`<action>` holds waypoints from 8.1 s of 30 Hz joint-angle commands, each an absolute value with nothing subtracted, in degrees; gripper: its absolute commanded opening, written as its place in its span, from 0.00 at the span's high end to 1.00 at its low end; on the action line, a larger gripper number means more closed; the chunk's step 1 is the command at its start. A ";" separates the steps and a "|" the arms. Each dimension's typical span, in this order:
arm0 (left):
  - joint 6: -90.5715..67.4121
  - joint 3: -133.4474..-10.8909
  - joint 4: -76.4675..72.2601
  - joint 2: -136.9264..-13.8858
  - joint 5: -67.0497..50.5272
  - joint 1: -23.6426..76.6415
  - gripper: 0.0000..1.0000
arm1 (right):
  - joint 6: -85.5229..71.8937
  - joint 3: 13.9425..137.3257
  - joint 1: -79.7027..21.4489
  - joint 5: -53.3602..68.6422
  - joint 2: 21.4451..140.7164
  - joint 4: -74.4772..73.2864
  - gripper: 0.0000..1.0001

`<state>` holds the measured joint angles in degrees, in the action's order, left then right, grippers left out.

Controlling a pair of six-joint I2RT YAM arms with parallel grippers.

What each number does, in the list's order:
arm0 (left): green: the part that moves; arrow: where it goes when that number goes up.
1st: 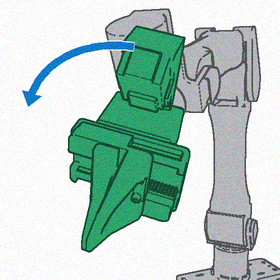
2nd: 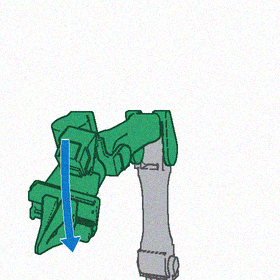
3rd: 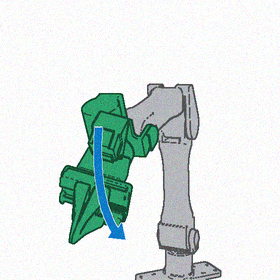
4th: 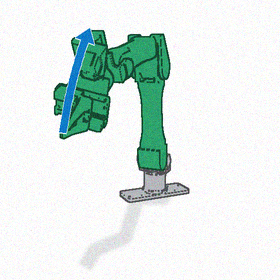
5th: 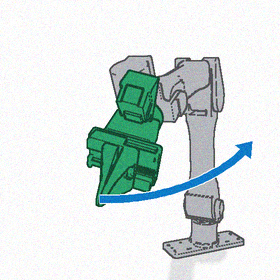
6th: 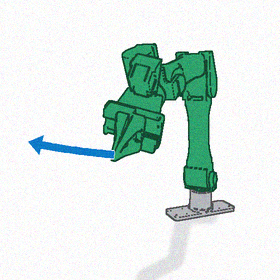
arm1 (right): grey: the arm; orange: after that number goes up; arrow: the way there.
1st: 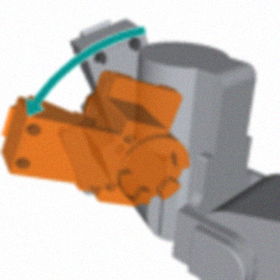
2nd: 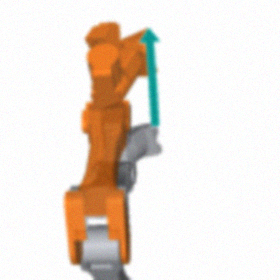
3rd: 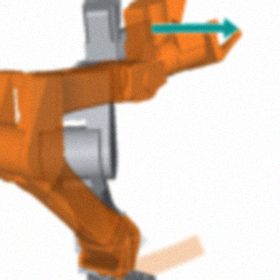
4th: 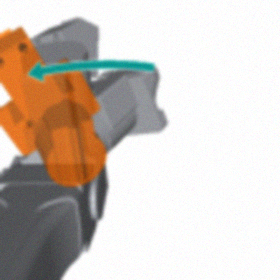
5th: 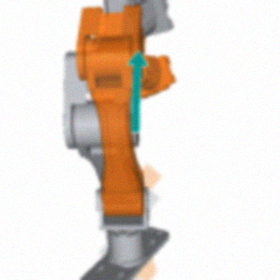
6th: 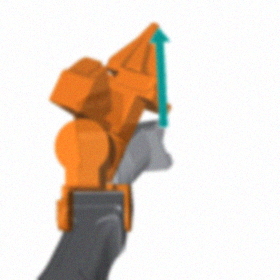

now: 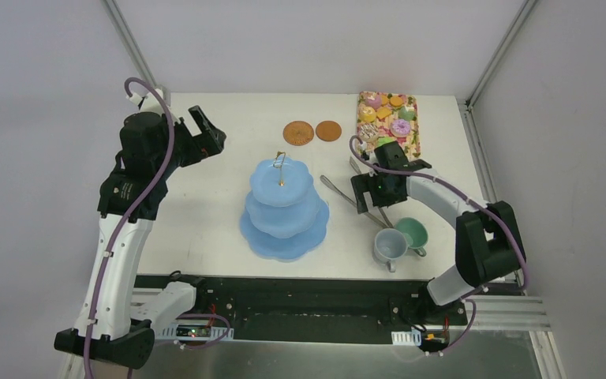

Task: Serve the afternoon tea

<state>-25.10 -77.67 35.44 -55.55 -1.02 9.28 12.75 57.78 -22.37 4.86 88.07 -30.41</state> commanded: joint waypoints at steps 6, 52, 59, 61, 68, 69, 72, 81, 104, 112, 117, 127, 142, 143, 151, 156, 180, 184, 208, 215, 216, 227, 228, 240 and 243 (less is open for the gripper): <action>-23.91 -79.38 33.66 -56.84 -1.56 8.87 0.03 | 15.17 58.34 -24.47 3.14 94.95 -23.89 0.01; -34.19 -75.52 36.55 -52.77 -1.83 8.88 0.11 | -7.48 51.38 -35.43 -19.39 95.83 -1.44 0.01; -35.59 -74.76 36.74 -50.61 -2.69 8.88 0.13 | -5.71 49.48 -35.42 -16.84 95.51 2.82 0.16; -35.72 -74.64 37.29 -50.39 -2.92 8.88 0.13 | -6.10 49.53 -35.41 -16.70 95.18 2.73 0.20; -36.10 -74.49 36.72 -50.79 -3.71 8.88 0.14 | -8.12 54.96 -35.42 -14.69 89.79 -6.81 0.26; -36.16 -74.39 36.45 -50.85 -3.73 8.88 0.14 | -8.71 56.36 -35.38 -14.31 88.94 -9.31 0.26; -36.50 -73.57 35.47 -50.74 -3.86 8.88 0.15 | -8.71 59.90 -35.27 -14.31 86.29 -15.89 0.26; -37.77 -70.83 33.84 -50.17 -4.70 8.88 0.16 | -10.11 59.38 -34.89 -8.99 83.36 -20.68 0.02; -37.44 -76.20 36.01 -54.09 -5.49 8.88 0.16 | 1.81 59.39 -32.35 -10.01 101.27 -10.58 0.19; -37.01 -77.00 35.38 -55.60 -5.81 8.88 0.16 | 0.09 59.77 -32.36 -10.55 100.85 -8.22 0.32; -37.29 -75.97 34.60 -55.44 -5.94 8.88 0.16 | -5.67 61.89 -32.08 -8.80 96.20 -13.68 0.41; -38.14 -71.90 33.16 -53.33 -6.18 8.88 0.16 | -13.67 69.49 -29.40 4.78 86.47 -32.32 0.45; -38.25 -70.18 31.82 -50.63 -6.39 8.88 0.16 | -20.65 76.31 -16.60 14.50 78.84 -43.57 0.50; -37.74 -70.41 32.16 -50.55 -6.46 8.88 0.16 | -20.61 76.74 -15.31 14.67 78.63 -43.92 0.51; -29.71 -72.93 35.90 -52.66 -7.89 8.88 0.16 | -17.05 83.23 -3.81 14.83 83.59 -46.82 0.53; -26.06 -75.06 36.72 -55.67 -9.74 8.88 0.16 | -16.46 88.07 2.88 17.43 89.57 -46.93 0.54; -28.05 -72.71 34.02 -52.41 -10.08 8.88 0.15 | -6.72 92.64 3.69 15.72 99.19 -45.29 0.49; -29.13 -72.25 32.72 -51.84 -10.63 8.88 0.16 | -5.38 93.40 3.69 14.25 99.69 -45.44 0.48; -27.68 -74.63 32.89 -53.54 -10.00 8.88 0.15 | -2.26 97.19 -1.12 10.52 104.65 -46.85 0.43; -27.21 -75.19 32.87 -54.27 -9.97 8.88 0.15 | -1.90 97.47 -3.07 9.45 105.42 -46.84 0.41; -27.16 -75.27 32.87 -54.28 -9.90 8.88 0.15 | -1.85 97.55 -3.40 9.04 105.53 -46.89 0.41; -26.13 -74.97 33.56 -54.06 -9.72 8.88 0.15 | -0.43 97.62 -7.56 0.46 106.94 -48.05 0.39; -25.95 -75.09 33.67 -54.01 -9.67 8.88 0.15 | -0.44 97.79 -7.86 -1.03 107.20 -48.26 0.40; -24.88 -74.95 34.47 -53.22 -9.52 8.88 0.15 | 1.15 99.32 -10.27 -6.58 108.39 -49.64 0.46; -24.87 -74.94 34.27 -53.15 -9.43 8.88 0.15 | 0.85 99.57 -10.46 -6.75 107.75 -49.59 0.50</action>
<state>-26.13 -72.93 35.03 -54.30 -9.02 9.28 0.32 96.44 -10.02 -4.45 108.44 -48.36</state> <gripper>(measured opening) 0.851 0.531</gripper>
